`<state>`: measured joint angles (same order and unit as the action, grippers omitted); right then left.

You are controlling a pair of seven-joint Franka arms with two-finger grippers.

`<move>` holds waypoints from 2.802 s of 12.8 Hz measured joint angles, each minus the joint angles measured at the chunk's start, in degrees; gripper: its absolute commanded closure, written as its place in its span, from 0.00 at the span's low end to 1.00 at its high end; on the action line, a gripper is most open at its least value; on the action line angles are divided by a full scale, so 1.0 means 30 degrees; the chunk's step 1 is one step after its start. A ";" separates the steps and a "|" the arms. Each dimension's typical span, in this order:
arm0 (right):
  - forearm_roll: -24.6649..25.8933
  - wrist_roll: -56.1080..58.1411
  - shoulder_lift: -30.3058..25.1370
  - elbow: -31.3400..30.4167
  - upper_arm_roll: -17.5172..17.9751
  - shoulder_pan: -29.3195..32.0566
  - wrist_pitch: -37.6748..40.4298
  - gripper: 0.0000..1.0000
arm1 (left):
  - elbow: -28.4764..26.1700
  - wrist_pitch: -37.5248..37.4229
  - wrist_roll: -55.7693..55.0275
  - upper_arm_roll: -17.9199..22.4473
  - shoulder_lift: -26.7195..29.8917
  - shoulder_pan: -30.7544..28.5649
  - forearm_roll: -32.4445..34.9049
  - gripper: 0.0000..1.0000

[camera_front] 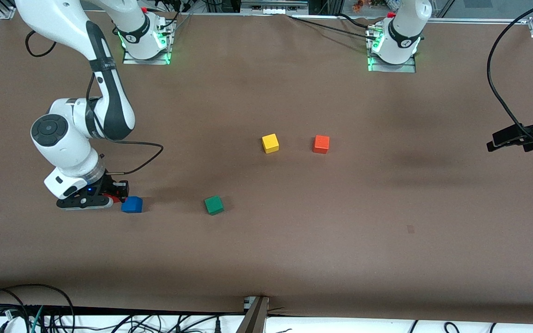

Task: Pass red block to right arm, stack on blue
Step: 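Carry the red cube with the right gripper over the blue cube, then lower the red cube onto the blue cube with the right gripper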

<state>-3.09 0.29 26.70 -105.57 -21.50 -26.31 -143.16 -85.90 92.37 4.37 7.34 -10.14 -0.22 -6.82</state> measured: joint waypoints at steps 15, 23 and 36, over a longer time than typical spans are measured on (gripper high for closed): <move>-0.0500 -0.2072 0.2319 0.1628 -0.0017 0.0095 -0.0021 0.90 | -0.0288 -0.1811 -0.0262 -0.0290 -0.0148 0.0501 0.2312 0.00; -0.0976 -0.2080 0.2789 0.1740 -0.0003 0.0070 -0.0371 0.90 | -0.0258 -0.1810 -0.0256 -0.0286 -0.0285 0.0546 0.2312 0.00; -0.0981 -0.2089 0.2936 0.1740 0.0002 0.0047 -0.0461 0.90 | -0.0226 -0.1808 -0.0255 -0.0312 -0.0386 0.0675 0.2134 0.00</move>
<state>-6.03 -5.98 35.51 -100.35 -21.49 -26.17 -144.54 -86.58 86.95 3.61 6.41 -11.30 1.80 -0.42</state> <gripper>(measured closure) 0.419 0.000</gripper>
